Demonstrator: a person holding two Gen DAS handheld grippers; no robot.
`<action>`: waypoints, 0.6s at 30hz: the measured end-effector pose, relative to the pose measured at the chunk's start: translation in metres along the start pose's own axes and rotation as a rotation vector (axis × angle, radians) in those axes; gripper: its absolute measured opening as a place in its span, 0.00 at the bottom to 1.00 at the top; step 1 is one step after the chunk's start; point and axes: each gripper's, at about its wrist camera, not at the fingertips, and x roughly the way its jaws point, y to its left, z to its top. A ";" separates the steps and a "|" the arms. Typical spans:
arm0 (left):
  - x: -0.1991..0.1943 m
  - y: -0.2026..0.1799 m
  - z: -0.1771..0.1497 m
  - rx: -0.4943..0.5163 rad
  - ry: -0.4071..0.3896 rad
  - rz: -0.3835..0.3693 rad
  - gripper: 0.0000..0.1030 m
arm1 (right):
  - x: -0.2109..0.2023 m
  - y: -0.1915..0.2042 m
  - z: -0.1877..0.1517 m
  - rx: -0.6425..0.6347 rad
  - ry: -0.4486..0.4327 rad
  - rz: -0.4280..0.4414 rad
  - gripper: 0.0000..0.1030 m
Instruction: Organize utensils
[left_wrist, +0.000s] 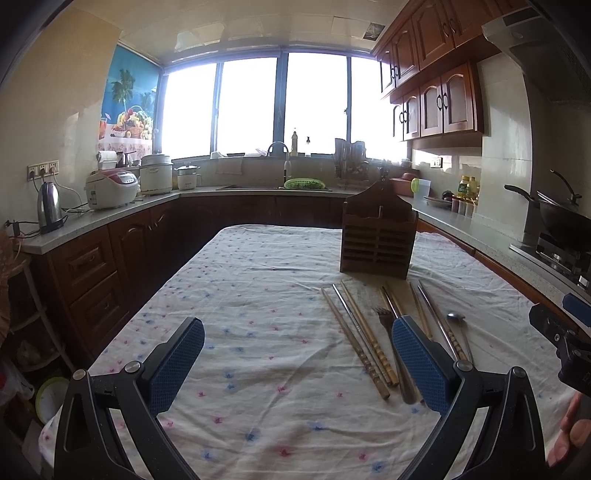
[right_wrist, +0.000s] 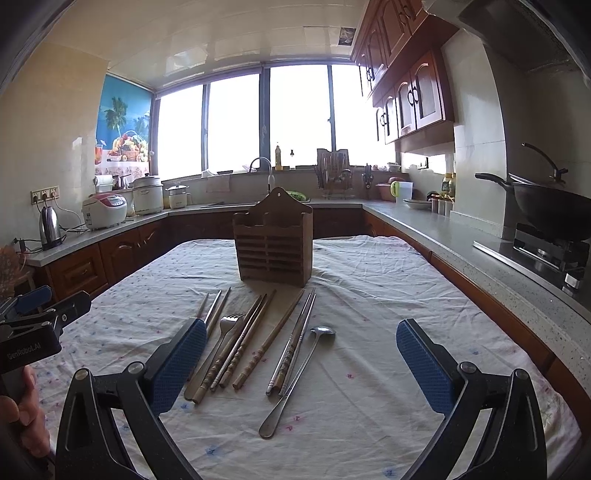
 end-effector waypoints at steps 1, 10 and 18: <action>0.000 0.000 0.000 -0.001 0.001 -0.001 0.99 | 0.000 0.000 0.000 0.002 0.000 0.001 1.00; 0.002 0.002 0.000 -0.004 0.002 0.001 0.99 | -0.001 0.000 0.001 0.006 -0.004 0.001 1.00; 0.002 0.002 0.000 -0.003 0.002 0.001 0.99 | -0.001 0.000 0.001 0.005 -0.006 0.002 1.00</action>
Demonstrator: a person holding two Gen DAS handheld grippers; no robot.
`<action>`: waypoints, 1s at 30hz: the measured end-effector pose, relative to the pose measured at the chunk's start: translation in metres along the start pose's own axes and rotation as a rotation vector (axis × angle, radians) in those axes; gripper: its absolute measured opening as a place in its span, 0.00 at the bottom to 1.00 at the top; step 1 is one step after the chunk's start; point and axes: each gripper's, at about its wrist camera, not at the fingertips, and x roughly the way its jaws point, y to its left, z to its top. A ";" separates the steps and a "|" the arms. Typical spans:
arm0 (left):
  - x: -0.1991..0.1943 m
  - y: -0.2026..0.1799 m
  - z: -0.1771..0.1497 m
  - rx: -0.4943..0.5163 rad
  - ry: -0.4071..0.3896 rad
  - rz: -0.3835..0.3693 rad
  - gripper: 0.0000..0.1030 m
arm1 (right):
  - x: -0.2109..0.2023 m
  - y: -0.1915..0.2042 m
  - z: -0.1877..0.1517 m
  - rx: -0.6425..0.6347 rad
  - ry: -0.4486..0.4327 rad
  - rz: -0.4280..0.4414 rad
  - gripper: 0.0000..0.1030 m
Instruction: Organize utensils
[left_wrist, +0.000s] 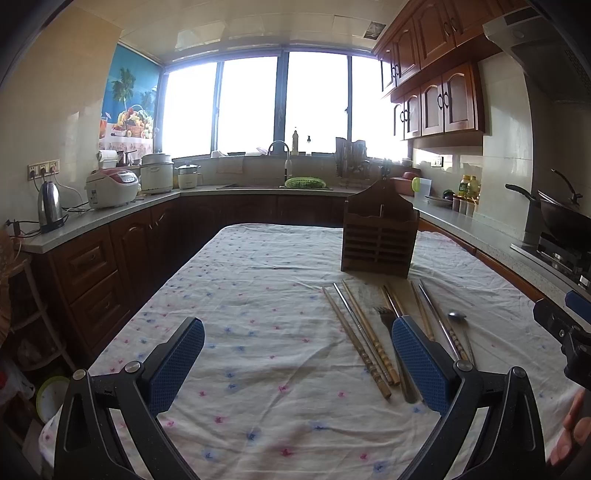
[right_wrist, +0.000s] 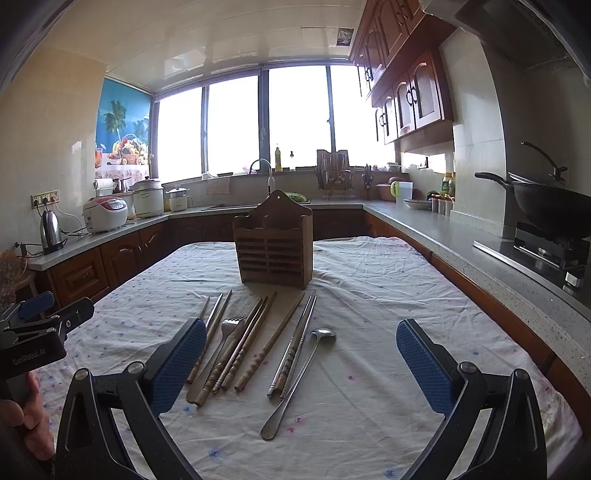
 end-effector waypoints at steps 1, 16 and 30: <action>0.000 0.000 0.000 0.000 0.000 0.000 0.99 | 0.000 0.000 0.001 -0.001 -0.001 0.001 1.00; 0.001 -0.001 -0.002 0.002 0.002 -0.003 0.99 | -0.003 -0.001 0.003 0.004 -0.009 0.005 1.00; 0.044 -0.002 0.016 -0.026 0.168 -0.126 0.99 | 0.024 -0.014 0.009 0.053 0.087 0.050 1.00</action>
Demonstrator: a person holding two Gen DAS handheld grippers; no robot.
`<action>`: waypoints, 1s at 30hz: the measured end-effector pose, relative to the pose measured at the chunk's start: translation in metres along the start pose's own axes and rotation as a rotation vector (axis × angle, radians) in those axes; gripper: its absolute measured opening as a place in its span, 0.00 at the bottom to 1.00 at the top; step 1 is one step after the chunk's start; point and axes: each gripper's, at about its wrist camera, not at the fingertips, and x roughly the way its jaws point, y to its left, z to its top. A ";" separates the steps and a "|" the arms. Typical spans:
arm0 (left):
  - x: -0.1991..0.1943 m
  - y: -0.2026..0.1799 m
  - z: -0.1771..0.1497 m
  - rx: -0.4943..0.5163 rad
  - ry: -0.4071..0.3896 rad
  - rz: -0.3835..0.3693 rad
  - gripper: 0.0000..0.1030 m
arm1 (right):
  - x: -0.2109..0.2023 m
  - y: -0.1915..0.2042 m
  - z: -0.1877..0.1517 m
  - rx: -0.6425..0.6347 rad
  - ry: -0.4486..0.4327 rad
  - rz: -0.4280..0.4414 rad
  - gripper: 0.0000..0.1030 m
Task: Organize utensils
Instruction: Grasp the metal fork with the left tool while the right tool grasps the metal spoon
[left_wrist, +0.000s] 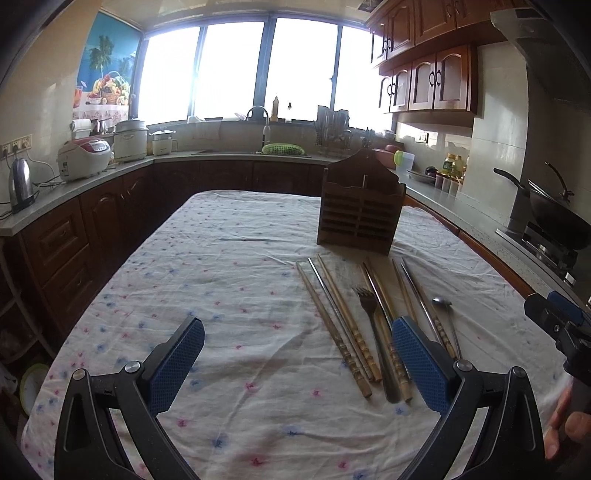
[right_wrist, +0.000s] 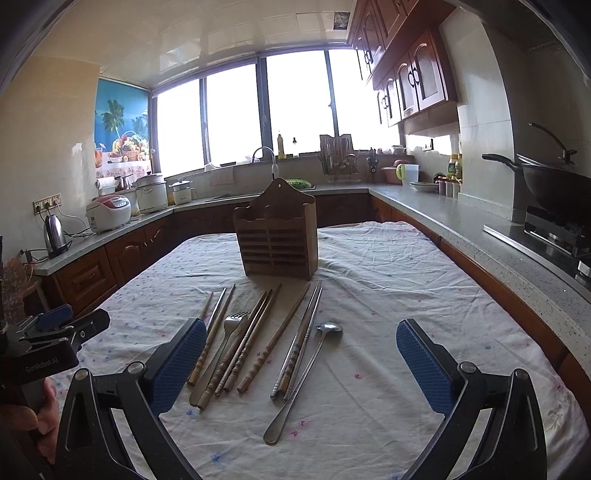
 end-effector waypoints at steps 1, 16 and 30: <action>0.006 0.001 0.005 -0.005 0.021 -0.020 0.99 | 0.004 -0.003 0.001 0.010 0.015 0.005 1.00; 0.106 -0.014 0.066 0.025 0.272 -0.230 0.67 | 0.075 -0.051 0.005 0.227 0.278 0.157 0.76; 0.210 -0.029 0.073 0.040 0.478 -0.297 0.31 | 0.140 -0.069 -0.009 0.356 0.482 0.234 0.38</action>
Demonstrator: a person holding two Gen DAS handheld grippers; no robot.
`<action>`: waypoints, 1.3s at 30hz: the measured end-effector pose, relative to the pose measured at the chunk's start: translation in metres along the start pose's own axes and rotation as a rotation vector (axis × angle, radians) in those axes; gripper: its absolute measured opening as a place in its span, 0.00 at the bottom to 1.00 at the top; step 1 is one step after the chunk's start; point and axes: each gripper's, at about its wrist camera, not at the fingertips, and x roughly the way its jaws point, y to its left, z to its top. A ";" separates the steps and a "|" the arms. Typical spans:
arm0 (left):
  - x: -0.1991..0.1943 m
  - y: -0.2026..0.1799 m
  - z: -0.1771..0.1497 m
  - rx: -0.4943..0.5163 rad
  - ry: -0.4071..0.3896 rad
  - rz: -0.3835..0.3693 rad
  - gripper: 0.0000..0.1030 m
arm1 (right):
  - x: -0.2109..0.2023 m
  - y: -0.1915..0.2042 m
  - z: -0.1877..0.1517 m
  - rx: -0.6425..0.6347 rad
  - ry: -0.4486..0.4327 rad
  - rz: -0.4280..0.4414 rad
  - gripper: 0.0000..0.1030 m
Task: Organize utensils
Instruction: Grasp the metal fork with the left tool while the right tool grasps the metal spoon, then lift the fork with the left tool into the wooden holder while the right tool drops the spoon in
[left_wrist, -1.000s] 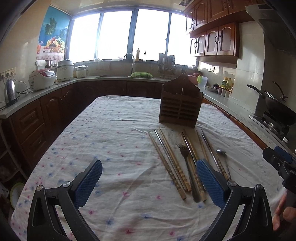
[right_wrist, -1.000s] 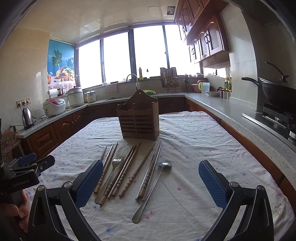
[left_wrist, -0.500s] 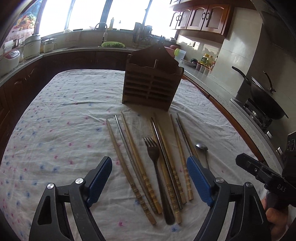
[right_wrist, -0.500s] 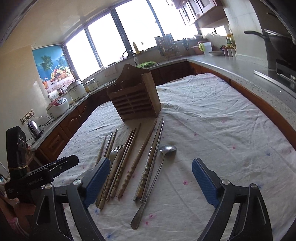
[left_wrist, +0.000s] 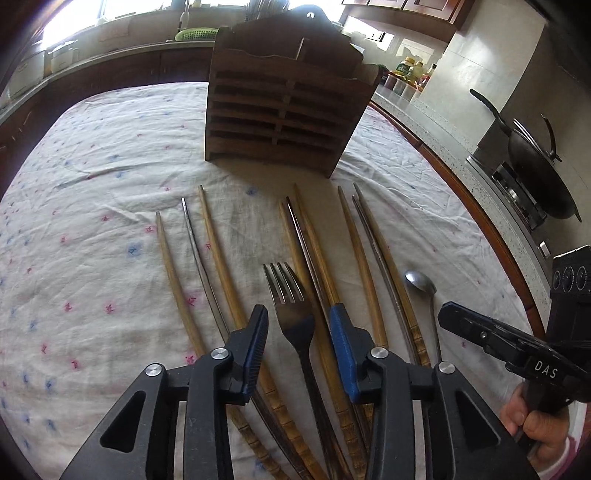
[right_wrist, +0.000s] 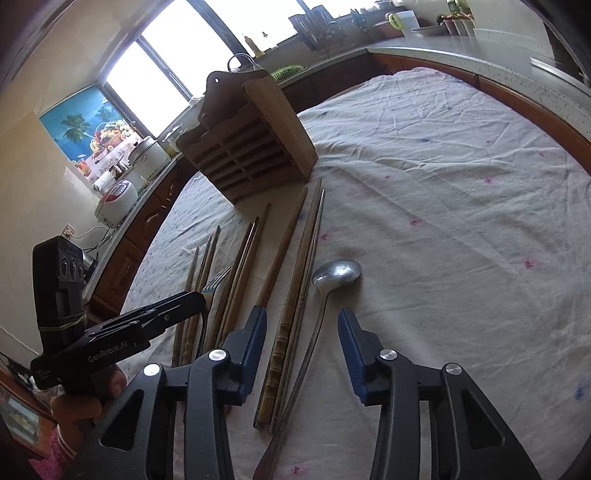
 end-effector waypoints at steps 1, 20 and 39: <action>0.005 0.002 0.002 -0.008 0.014 -0.014 0.30 | 0.002 -0.002 0.001 0.011 0.008 0.009 0.37; 0.001 0.021 0.008 -0.056 -0.039 -0.166 0.20 | -0.007 -0.010 0.008 0.075 -0.022 0.085 0.03; -0.132 0.038 -0.022 -0.085 -0.296 -0.221 0.00 | -0.078 0.033 0.027 -0.031 -0.231 0.114 0.03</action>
